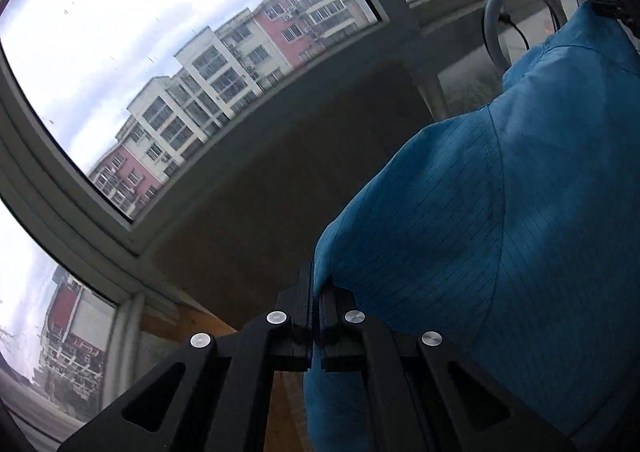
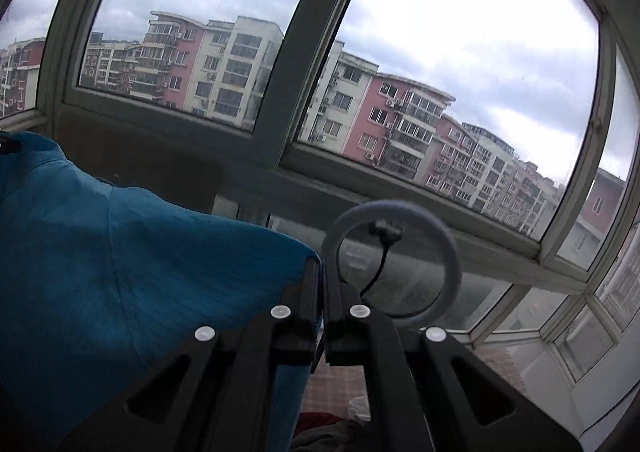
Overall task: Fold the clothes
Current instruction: 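Raise the blue coat high with both grippers to let it hang, then lower the coat onto the table and open both grippers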
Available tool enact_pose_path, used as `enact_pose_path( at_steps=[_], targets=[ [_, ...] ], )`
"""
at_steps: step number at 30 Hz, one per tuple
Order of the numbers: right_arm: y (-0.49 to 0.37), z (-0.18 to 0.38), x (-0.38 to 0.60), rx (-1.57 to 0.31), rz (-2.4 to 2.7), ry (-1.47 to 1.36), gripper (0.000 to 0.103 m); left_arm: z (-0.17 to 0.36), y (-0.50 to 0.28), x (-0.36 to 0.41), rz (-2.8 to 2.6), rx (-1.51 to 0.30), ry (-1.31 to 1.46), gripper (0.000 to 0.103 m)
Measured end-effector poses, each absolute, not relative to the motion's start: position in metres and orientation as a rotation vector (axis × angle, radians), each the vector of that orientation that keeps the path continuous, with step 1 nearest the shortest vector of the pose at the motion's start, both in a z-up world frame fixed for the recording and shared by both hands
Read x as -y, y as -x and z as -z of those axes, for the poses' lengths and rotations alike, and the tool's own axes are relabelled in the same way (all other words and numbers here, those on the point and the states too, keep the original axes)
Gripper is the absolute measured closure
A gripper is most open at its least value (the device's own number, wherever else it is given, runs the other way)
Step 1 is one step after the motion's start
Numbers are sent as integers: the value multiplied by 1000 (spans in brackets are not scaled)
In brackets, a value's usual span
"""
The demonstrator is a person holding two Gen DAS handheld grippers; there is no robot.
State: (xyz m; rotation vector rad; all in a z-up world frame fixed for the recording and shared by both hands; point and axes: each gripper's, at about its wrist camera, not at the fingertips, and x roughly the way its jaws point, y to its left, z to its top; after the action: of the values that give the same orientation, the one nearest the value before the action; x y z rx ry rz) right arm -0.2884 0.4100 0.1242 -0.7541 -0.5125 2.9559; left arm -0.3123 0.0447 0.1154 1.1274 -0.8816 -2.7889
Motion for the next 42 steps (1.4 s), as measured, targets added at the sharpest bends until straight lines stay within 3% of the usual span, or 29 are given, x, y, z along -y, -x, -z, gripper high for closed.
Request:
enact_pose_path(
  at_steps=[3,7,13,16,18,19,21,23,24,28,33,35,37,42],
  targets=[
    [341,-27,-420,464,-2892,1007,102,-14,355,-53,2723,870,-1370,102],
    [386,61,-425,494,-2807,1187,102,88,394,-62,2636,837,-1568,102],
    [435,133,-430,573,-2715,1320,102,161,439,-74,2551,802,-1677,102],
    [450,160,-430,574,-2673,1413,101,183,444,-77,2506,829,-1748,91],
    [458,175,-429,588,-2653,1494,98,190,451,-80,2477,813,-1794,76],
    [462,183,-429,609,-2634,1533,94,190,453,-82,2484,797,-1812,73],
    [464,188,-425,680,-2595,1572,81,184,453,-84,2514,773,-1828,73],
    [458,181,-423,744,-2598,1579,60,173,450,-82,2548,756,-1822,72],
    [455,177,-422,775,-2603,1581,57,167,448,-79,2561,738,-1822,70],
    [433,147,-429,781,-2661,1585,56,146,432,-67,2582,688,-1826,66],
    [374,96,-438,611,-2755,1576,55,109,375,-45,2615,682,-1759,65],
    [335,81,-435,587,-2822,1547,47,101,347,-16,2599,631,-1742,61],
    [293,74,-432,542,-2874,1538,43,94,305,6,2581,565,-1741,57],
    [199,91,-424,379,-2916,1658,43,117,209,30,2520,412,-1887,55]
  ],
)
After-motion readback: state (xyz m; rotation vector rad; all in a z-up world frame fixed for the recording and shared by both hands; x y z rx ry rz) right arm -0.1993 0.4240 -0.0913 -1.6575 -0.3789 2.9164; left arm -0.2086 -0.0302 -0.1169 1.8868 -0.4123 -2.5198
